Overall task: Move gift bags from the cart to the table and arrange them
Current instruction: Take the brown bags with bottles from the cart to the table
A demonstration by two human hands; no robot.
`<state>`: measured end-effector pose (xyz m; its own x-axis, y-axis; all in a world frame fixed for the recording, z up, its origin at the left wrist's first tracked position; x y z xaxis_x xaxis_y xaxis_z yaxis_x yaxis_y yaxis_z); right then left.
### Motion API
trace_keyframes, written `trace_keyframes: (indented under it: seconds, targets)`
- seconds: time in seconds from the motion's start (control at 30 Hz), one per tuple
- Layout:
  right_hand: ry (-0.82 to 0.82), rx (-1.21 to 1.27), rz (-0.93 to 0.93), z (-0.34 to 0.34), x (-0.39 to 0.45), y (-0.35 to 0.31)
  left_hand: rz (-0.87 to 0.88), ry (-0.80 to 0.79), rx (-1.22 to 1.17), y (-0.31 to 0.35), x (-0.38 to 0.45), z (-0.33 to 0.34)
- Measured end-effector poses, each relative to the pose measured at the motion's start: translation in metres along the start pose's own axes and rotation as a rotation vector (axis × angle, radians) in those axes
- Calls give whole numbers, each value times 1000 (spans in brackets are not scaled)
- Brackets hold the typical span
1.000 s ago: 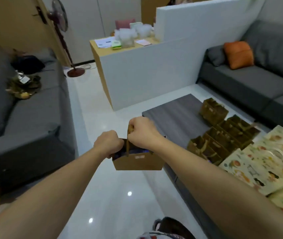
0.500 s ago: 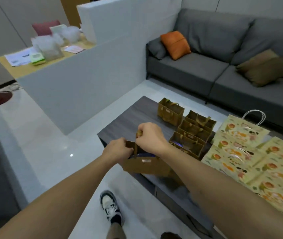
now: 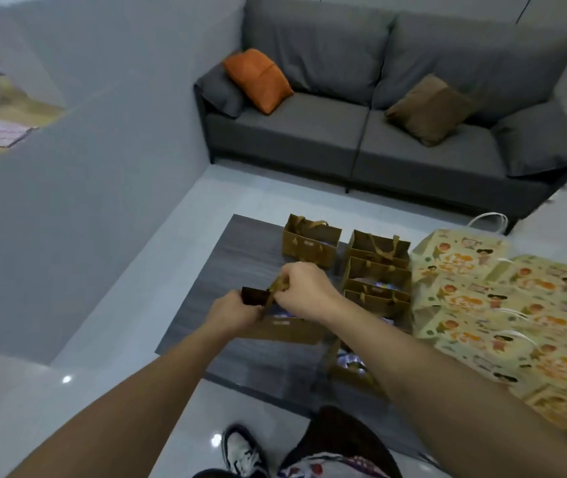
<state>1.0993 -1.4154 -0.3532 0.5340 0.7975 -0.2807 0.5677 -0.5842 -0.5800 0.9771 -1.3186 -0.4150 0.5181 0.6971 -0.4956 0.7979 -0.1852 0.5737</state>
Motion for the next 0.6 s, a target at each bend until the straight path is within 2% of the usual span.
trace_keyframes:
  seconds: [0.33, 0.6]
  targets:
    - [68, -24, 117, 9, 94, 2, -18, -91, -109, 6, 81, -30]
    - [19, -21, 188, 22, 162, 55, -18, -102, 100, 30, 136, -25]
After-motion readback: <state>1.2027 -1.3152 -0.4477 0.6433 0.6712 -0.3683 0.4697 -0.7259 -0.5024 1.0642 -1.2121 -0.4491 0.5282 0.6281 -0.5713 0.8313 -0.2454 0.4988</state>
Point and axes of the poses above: each hand's wrist, its own x-axis towards the middle knuckle, its own z-axis out of the palm, y = z × x, the point moved 3 cm from there along x, towards the middle knuckle, and after that the axes turned 2 degrees about y, right-handed, at the moved point
